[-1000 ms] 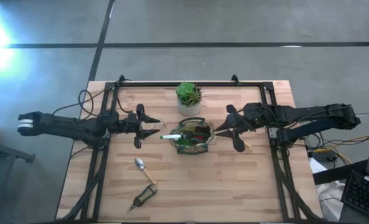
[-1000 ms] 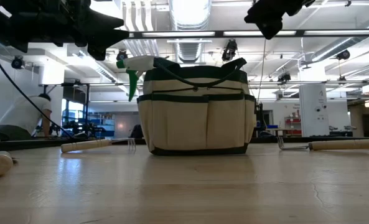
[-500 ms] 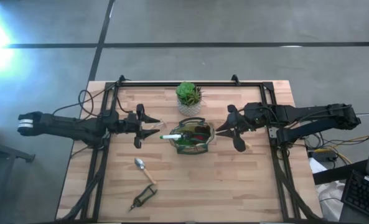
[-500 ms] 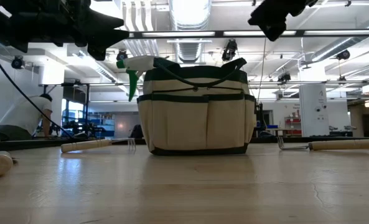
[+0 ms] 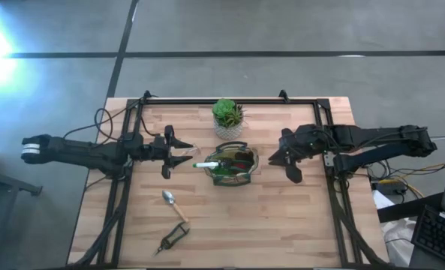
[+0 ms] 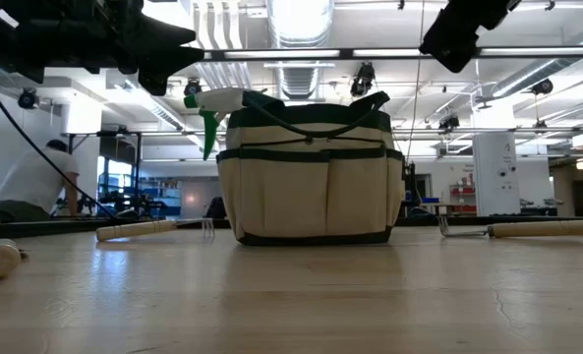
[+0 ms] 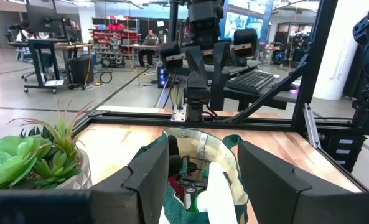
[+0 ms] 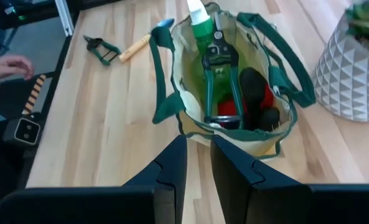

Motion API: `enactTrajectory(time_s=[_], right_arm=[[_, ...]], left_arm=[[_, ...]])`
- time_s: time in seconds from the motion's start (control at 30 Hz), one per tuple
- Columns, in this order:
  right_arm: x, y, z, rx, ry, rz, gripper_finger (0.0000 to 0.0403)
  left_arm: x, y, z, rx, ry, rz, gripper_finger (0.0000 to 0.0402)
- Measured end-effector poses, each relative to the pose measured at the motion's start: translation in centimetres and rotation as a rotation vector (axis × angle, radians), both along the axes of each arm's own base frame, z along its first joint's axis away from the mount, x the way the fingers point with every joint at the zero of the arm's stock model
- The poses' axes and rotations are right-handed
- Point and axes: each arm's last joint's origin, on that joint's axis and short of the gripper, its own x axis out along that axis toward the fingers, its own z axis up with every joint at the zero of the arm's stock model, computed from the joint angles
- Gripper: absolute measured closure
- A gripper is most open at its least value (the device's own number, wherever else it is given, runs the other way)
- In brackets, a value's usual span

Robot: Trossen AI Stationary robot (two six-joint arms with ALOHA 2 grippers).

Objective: Pick & Place Garden tools in Gardening bag
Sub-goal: Put the green shear scissors into the gardening bag

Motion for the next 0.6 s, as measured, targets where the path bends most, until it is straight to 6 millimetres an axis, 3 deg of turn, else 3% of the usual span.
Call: enactTrajectory(time_s=[0.33,0.6], right_arm=[[1.0,0.0,0.3,-0.047,-0.078,0.034,0.0328],[2.1,0.0,-0.5,-0.110,-0.059,0.081,0.0337]], left_arm=[[0.0,0.0,0.0,-0.001,0.000,0.000,0.0206],[0.0,0.0,0.0,-0.003,-0.001,0.000,0.0206]])
